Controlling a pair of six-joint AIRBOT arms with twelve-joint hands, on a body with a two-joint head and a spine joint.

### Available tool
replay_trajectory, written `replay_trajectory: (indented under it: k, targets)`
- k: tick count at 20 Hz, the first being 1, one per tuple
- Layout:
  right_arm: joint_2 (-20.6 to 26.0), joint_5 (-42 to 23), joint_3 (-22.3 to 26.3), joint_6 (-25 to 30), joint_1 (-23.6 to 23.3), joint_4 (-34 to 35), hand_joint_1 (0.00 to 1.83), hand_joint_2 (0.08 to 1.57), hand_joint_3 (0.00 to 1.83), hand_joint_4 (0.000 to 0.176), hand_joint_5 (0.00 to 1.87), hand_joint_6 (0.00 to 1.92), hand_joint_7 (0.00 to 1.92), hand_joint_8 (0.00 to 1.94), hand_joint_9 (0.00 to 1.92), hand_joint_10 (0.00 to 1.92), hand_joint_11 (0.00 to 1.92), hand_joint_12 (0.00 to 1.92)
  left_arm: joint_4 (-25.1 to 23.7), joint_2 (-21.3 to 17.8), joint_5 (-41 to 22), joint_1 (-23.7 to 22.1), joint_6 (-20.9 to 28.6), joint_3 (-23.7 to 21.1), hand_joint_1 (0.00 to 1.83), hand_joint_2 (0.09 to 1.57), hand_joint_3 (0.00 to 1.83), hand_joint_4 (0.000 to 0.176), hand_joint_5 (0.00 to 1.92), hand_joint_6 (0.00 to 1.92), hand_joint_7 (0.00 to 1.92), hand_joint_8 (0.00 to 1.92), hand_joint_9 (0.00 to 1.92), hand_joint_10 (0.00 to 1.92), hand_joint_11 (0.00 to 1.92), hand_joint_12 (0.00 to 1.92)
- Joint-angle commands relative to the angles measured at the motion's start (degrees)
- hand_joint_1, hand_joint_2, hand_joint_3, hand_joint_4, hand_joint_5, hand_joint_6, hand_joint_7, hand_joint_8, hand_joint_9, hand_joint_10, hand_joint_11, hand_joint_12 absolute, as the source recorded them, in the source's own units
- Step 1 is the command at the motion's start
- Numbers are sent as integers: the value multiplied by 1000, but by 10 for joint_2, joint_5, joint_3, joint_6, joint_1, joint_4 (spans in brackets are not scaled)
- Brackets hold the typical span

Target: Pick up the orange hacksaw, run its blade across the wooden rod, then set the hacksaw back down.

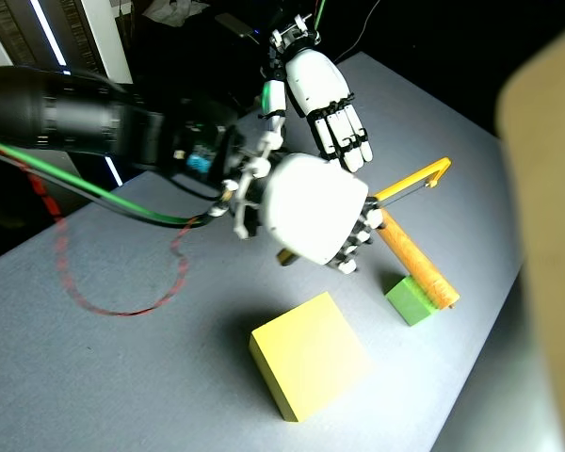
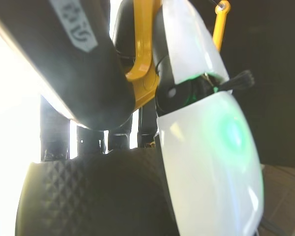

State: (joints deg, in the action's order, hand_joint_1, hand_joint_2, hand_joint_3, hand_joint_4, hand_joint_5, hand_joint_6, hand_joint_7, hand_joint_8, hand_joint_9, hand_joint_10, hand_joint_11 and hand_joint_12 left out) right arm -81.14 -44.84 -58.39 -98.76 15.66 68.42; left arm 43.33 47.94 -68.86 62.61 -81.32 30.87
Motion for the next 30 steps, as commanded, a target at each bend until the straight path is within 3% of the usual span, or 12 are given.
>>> replay_trajectory:
  k: [1, 4, 7, 16, 21, 23, 24, 27, 29, 30]
  targets:
    - [11, -17, 11, 6, -3, -41, 1246, 1075, 0, 0, 978, 964, 1184, 681, 1348, 2, 1017, 779, -14, -1, -21, -2, 0, 2, 0, 1314, 1, 0, 87, 2, 46, 2, 19, 0, 0, 0]
    - [38, 7, 22, -6, -8, -41, 1252, 1067, 0, 0, 987, 945, 1215, 630, 1359, 5, 1038, 772, -14, -3, -21, -2, 2, 2, 0, 1296, 0, 0, 95, 3, 63, 7, 45, 10, 11, 6]
    - [35, 34, 5, -24, -15, -41, 1247, 1067, 2, 0, 1001, 930, 1197, 655, 1360, 3, 1029, 781, -14, -4, -21, -2, 3, 2, 0, 1299, 0, 0, 112, 9, 78, 10, 53, 11, 20, 12]
    - [-61, 58, -88, -77, -20, -41, 1257, 1054, 0, 0, 1019, 891, 1250, 571, 1374, 6, 1037, 776, -14, -4, -18, -3, 4, 5, 0, 1302, 0, 0, 147, 8, 122, 8, 96, 10, 27, 53]
    - [-77, 60, -93, -70, -17, -42, 1249, 1067, 1, 0, 994, 932, 1209, 639, 1357, 1, 1021, 779, -14, -4, -12, -4, 4, 8, 0, 1302, 2, 0, 167, 6, 131, 4, 100, 4, 0, 206]
    - [-77, 58, -92, -66, -15, -49, 1251, 1068, 0, 0, 986, 938, 1211, 645, 1363, 4, 1023, 785, -14, -4, -12, -4, 6, 8, 0, 1303, 1, 0, 115, 1, 75, 3, 46, 1, 0, 64]
    - [-75, 58, -91, -65, -14, -54, 1251, 1068, 0, 0, 986, 938, 1212, 644, 1365, 5, 1021, 785, -14, -4, -12, -4, 6, 8, 0, 1304, 0, 0, 153, 3, 110, 10, 89, 0, 0, 144]
    - [-52, 67, -71, -62, 0, -74, 1253, 1064, 0, 0, 992, 930, 1225, 616, 1367, 4, 1027, 788, -14, -4, -12, -7, 7, 7, 0, 1302, 0, 0, 131, 0, 94, 2, 70, 1, 0, 113]
    - [-31, 77, -53, -64, 10, -78, 1249, 1070, 1, 0, 981, 951, 1204, 651, 1360, 1, 1017, 794, -14, -4, -12, -7, 7, 7, 0, 1304, 0, 0, 163, 4, 127, 4, 95, 5, 0, 191]
    - [-20, 77, -44, -65, 15, -81, 1251, 1067, 0, 0, 989, 939, 1217, 629, 1367, 3, 1031, 792, -14, -5, -10, -7, 8, 7, 0, 1305, 0, 0, 112, 1, 76, 2, 58, 1, 0, 109]
